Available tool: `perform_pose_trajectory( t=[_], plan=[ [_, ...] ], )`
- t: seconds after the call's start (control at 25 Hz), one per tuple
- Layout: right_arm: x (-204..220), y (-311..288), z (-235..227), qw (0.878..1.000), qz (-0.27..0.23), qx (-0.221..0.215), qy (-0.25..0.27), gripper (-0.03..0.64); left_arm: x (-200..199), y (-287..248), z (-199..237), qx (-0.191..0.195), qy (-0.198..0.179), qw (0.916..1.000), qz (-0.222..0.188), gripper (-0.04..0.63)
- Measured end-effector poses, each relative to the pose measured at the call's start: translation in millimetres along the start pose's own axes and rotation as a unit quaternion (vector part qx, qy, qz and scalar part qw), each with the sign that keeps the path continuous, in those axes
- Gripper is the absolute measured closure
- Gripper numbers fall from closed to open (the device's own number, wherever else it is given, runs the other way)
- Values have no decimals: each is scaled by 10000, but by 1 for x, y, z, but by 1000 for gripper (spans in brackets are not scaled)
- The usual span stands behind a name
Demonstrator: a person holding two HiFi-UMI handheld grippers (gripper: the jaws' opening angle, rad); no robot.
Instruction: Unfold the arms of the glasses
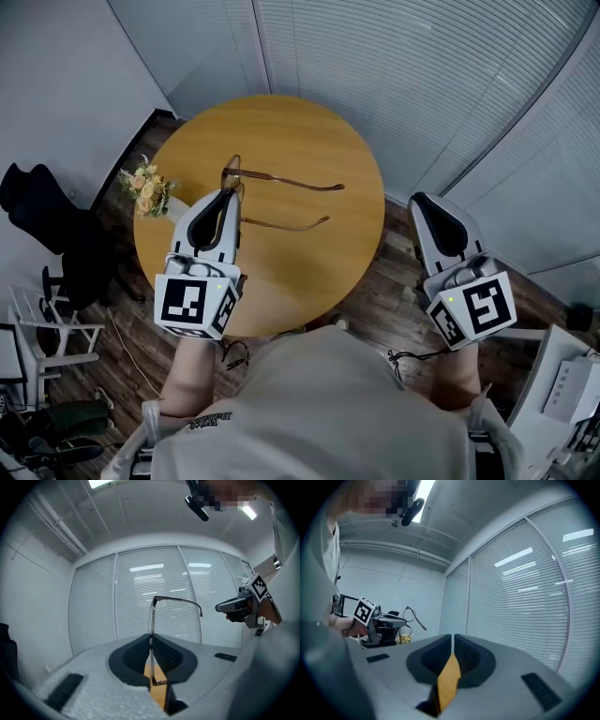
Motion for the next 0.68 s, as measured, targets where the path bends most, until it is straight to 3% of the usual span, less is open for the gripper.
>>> perform_pose_trajectory(
  t=[0.68],
  plan=[
    [4, 11, -15, 9999, 10, 24, 120, 577, -2, -11, -20, 144, 82, 9999, 40, 557]
  ],
)
Point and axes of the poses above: the fingertips, and each gripper's own axes: y backward along the fingers, z to its left, x out of its underside, the point moved 6 cm from there along y, backward along the fingers, and after that the axes turned 5 degrees about z, right-handed, at the moved point
